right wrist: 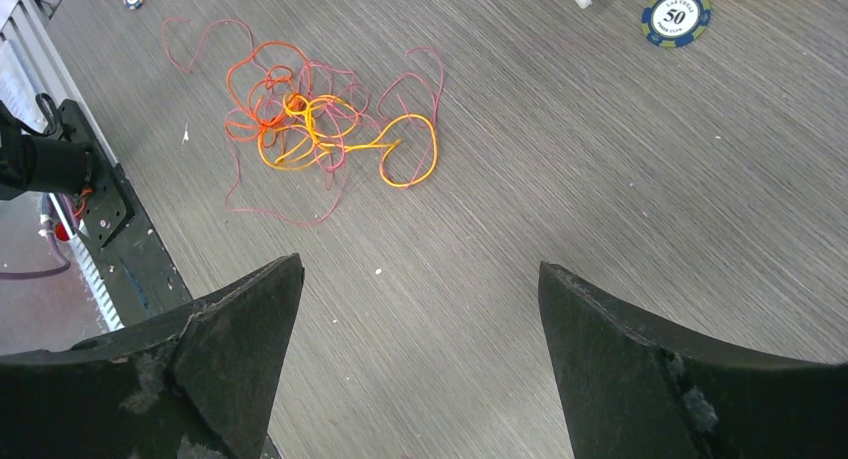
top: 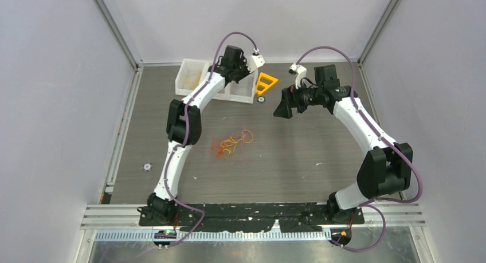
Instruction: Untangle the cables
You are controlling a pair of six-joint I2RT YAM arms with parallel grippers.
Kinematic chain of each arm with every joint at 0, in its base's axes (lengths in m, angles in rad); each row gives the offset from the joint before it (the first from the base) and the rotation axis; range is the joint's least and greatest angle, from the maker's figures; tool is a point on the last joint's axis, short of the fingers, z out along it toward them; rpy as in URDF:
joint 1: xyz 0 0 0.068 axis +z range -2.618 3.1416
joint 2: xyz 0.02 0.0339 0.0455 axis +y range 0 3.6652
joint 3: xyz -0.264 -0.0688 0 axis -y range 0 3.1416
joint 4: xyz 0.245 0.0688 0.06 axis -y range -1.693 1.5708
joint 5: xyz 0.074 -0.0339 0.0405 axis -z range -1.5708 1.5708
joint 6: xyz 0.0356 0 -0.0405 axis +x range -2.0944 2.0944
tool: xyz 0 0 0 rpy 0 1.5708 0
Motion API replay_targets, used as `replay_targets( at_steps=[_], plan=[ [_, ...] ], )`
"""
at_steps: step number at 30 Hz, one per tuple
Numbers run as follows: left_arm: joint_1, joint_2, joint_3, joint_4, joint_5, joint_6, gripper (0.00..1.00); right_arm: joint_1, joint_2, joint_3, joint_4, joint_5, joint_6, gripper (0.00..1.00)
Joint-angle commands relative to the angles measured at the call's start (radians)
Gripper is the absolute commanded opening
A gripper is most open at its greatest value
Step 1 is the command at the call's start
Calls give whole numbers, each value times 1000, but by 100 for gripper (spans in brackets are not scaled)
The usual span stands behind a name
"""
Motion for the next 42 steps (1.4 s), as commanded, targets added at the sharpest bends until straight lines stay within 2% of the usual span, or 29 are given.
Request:
replay_targets(
  at_steps=[1,5,8,15,18,24,29,31,33,37,40,42],
  plan=[
    [-3,45,111,-27,-52,76,0,-6,12,8,-5,1,-9,93],
    [-11,28,29,42,-56,156,0,-6,19,11,-12,1,-9,93],
    [-18,7,-9,69,-54,162,0,-6,20,17,-24,7,-13,93],
    [-19,-55,-47,83,-22,142,31,-8,23,36,-40,6,-13,93],
    [-19,-96,-57,85,-16,118,41,-10,21,34,-40,-2,-4,93],
    [-19,-177,-39,49,28,40,55,-10,14,40,-39,-10,7,93],
    [-17,-254,-6,-43,30,-19,63,-10,8,50,-41,-12,6,93],
    [-6,-330,-30,-121,88,-60,65,-9,7,52,-43,-15,1,93],
    [15,-445,-95,-235,211,-101,70,-6,12,49,-45,-17,4,93],
    [65,-654,-314,-418,456,-210,73,31,37,28,-46,-23,28,91],
    [131,-807,-547,-429,657,-344,75,106,61,3,-25,-15,41,89],
    [168,-901,-705,-395,717,-446,78,167,78,-8,-2,1,49,89]
  ],
)
